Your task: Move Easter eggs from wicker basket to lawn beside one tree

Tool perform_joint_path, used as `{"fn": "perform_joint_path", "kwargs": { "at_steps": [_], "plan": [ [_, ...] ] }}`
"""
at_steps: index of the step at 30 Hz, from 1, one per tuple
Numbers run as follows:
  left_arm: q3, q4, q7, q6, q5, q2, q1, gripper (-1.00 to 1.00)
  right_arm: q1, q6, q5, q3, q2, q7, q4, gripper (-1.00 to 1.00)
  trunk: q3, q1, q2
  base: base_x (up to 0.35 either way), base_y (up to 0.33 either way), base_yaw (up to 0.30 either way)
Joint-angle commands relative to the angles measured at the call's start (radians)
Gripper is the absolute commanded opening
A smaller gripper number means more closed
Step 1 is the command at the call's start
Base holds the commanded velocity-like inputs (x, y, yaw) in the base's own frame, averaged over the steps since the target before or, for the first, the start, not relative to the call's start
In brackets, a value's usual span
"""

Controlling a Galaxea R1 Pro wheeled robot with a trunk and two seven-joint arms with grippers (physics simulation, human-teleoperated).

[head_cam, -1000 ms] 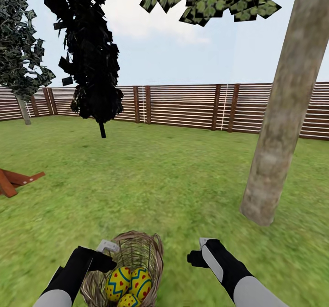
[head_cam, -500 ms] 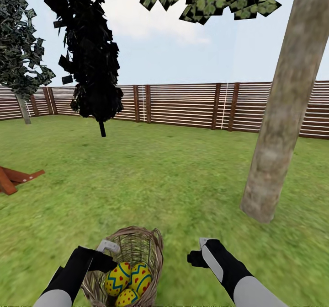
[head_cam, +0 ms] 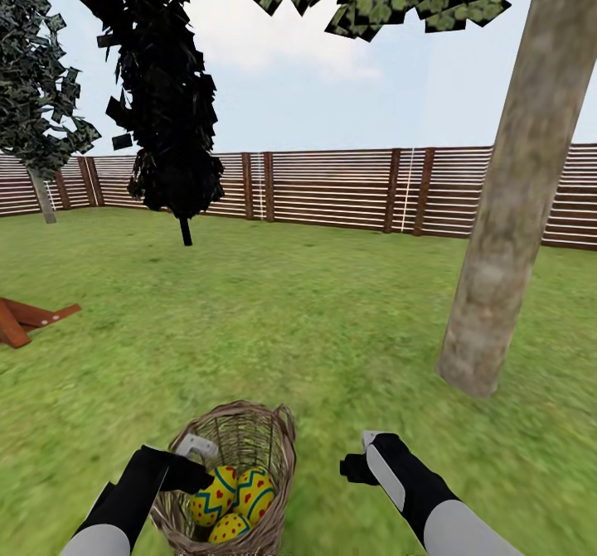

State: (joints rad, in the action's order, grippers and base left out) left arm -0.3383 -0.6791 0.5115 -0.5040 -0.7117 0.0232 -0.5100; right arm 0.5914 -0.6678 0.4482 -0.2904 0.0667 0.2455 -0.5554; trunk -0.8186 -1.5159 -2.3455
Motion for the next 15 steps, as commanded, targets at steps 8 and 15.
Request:
{"fn": "perform_joint_path", "kwargs": {
  "at_steps": [8, 15],
  "plan": [
    [-0.007, -0.003, 0.008, -0.002, -0.009, 0.002, -0.001, 1.00, 0.001, -0.003, 0.010, -0.005, -0.001, 0.009, -0.001, 1.00, -0.026, -0.031, -0.057, 0.000, 0.000, 0.000],
    [-0.008, -0.005, 0.003, -0.002, -0.008, 0.003, -0.002, 1.00, 0.001, -0.003, 0.010, -0.005, -0.001, 0.009, -0.001, 1.00, -0.042, -0.050, -0.092, 0.000, 0.000, 0.000]
  ]
}}
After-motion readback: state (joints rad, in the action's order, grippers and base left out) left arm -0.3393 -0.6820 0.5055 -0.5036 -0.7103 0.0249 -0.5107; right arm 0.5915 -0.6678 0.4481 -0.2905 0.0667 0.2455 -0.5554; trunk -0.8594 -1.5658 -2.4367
